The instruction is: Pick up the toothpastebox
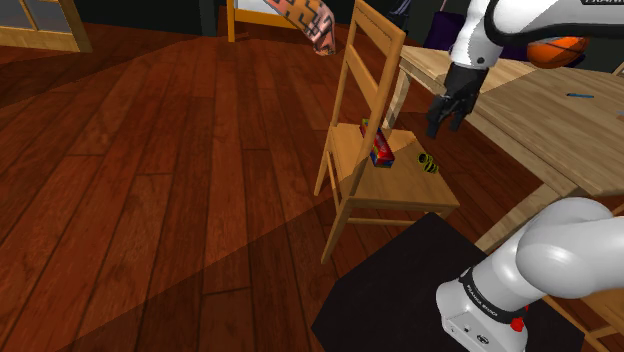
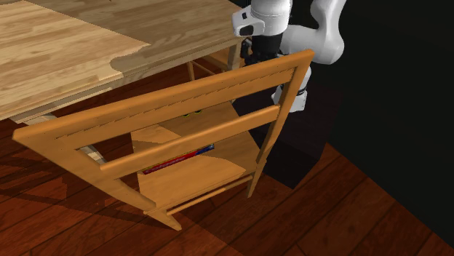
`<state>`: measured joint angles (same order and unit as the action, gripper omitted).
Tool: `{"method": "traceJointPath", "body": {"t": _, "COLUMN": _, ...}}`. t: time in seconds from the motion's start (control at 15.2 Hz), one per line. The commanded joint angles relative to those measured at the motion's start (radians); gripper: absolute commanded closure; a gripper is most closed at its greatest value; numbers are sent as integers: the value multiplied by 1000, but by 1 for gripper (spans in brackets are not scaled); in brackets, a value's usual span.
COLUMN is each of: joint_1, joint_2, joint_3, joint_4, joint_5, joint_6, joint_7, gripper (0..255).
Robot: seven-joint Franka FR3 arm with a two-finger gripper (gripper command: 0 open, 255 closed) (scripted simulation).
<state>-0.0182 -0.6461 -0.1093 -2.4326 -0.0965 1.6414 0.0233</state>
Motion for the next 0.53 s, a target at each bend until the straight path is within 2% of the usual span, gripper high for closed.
{"method": "traceJointPath", "body": {"t": 0.0, "joint_1": -7, "joint_2": 71, "joint_3": -20, "joint_4": 12, "joint_5": -5, "joint_6": 72, "joint_7": -5, "gripper": 0}}
{"method": "traceJointPath", "body": {"t": 0.46, "joint_1": -27, "joint_2": 305, "joint_3": -85, "joint_4": 69, "joint_5": 1, "joint_6": 283, "joint_7": -32, "gripper": 0}}
